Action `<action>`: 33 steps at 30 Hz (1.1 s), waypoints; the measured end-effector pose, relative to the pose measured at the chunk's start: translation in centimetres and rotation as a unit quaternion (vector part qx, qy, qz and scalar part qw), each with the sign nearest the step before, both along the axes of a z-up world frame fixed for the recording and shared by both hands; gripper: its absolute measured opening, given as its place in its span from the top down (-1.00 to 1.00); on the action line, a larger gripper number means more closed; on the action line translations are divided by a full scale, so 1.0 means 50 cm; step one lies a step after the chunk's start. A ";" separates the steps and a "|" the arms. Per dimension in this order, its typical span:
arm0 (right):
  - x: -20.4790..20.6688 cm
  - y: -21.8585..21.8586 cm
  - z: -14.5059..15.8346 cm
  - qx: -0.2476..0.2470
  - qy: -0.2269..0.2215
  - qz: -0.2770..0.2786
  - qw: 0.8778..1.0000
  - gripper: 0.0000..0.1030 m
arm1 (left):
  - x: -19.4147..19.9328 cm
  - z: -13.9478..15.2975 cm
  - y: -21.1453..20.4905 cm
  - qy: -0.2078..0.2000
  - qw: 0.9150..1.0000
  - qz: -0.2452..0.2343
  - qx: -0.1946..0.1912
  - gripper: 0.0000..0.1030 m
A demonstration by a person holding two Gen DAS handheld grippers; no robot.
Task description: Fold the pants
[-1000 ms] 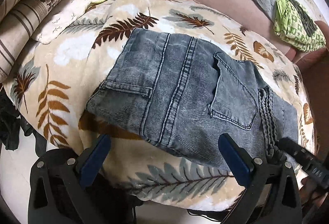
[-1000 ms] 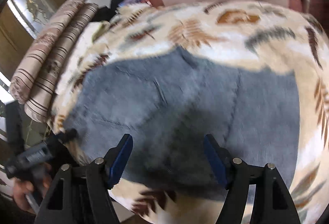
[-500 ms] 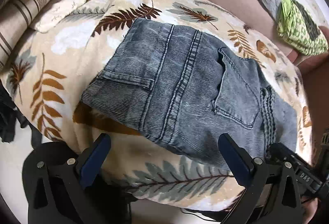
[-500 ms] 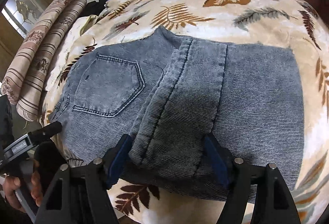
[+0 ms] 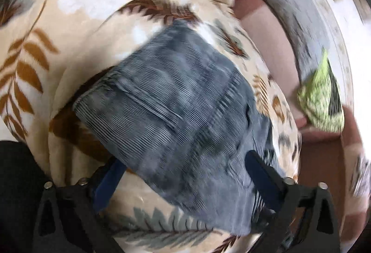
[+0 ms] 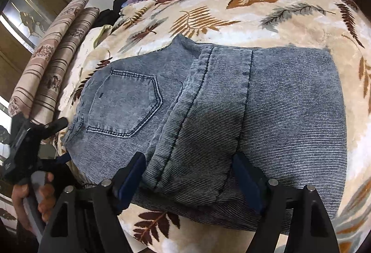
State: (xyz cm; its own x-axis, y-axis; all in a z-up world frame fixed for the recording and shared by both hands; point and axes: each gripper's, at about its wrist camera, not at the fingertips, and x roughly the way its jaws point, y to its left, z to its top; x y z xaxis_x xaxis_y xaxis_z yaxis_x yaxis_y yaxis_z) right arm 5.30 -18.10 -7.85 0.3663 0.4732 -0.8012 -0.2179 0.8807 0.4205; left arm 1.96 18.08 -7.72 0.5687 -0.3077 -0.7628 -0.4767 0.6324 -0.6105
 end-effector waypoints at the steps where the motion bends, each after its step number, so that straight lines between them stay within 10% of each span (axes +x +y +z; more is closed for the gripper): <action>1: 0.000 -0.001 0.000 0.002 0.000 0.000 1.000 -0.58 | -0.002 0.001 0.008 -0.001 1.000 0.014 -0.003 -0.67; 4: -0.002 -0.006 -0.001 0.011 -0.001 0.001 1.000 -0.58 | -0.003 0.003 0.028 0.020 0.999 0.031 0.015 0.39; 7: 0.001 -0.012 -0.002 0.022 0.004 -0.003 1.000 -0.58 | -0.004 0.006 0.038 0.021 0.999 0.032 0.006 0.55; 11: -0.004 -0.038 0.014 0.043 0.007 -0.027 0.999 -0.58 | 0.003 0.105 -0.038 -0.035 0.990 -0.016 0.138 0.68; 15: -0.033 -0.107 0.036 0.068 -0.011 -0.074 0.995 -0.58 | 0.013 0.223 -0.178 -0.121 0.950 -0.099 0.269 0.69; 19: -0.059 -0.186 0.044 0.095 -0.022 -0.130 0.987 -0.58 | 0.017 0.301 -0.349 -0.200 0.890 -0.206 0.354 0.70; 25: -0.121 -0.324 0.057 0.128 -0.042 -0.219 0.967 -0.59 | 0.024 0.283 -0.591 -0.233 0.832 -0.349 0.362 0.69; 30: -0.158 -0.416 0.043 0.136 -0.027 -0.276 0.951 -0.59 | 0.051 0.070 -0.732 -0.078 0.786 -0.524 0.319 0.47; 31: -0.163 -0.427 0.040 0.138 -0.021 -0.284 0.949 -0.59 | 0.034 0.070 -0.732 -0.105 0.775 -0.524 0.338 0.47; 33: -0.168 -0.435 0.044 0.134 -0.019 -0.285 0.949 -0.59 | 0.014 0.113 -0.715 -0.131 0.777 -0.524 0.324 0.12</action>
State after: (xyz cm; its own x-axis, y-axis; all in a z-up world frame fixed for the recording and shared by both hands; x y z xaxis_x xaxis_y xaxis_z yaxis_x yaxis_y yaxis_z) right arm -3.12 -39.84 -5.67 0.6500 0.3748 -0.6611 0.2428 0.7219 0.6480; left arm 2.66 -17.67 -2.08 0.4277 -0.3055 -0.8507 0.5937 0.8046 0.0095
